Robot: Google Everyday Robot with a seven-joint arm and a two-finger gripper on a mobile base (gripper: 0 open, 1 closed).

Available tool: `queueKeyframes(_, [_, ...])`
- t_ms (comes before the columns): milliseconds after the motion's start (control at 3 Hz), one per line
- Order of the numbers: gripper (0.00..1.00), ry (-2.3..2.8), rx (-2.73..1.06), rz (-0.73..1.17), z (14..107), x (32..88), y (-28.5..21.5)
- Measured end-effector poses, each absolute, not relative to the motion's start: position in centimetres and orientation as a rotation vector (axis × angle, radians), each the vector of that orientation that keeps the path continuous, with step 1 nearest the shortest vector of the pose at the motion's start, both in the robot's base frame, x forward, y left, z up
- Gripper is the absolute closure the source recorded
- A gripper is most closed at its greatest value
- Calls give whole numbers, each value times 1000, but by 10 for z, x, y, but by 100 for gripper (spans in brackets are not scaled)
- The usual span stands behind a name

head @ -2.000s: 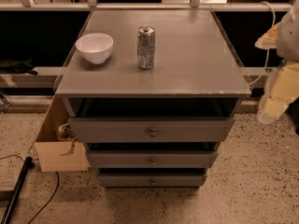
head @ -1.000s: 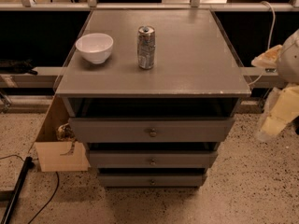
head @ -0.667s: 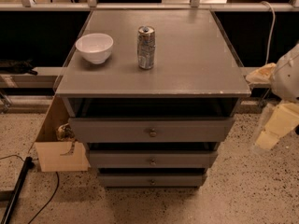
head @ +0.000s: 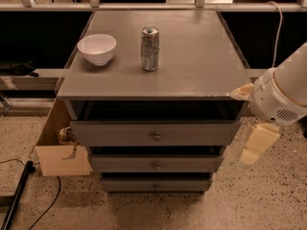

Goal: Open top drawer

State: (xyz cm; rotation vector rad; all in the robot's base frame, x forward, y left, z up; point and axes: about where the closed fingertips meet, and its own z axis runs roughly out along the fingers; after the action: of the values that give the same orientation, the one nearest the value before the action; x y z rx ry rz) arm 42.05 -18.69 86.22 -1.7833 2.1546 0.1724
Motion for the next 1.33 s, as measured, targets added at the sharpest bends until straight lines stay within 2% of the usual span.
queueKeyframes(667, [0, 2159, -1795, 153, 859, 419, -184])
queueKeyframes(1333, [0, 2232, -1932, 96, 791, 424, -148])
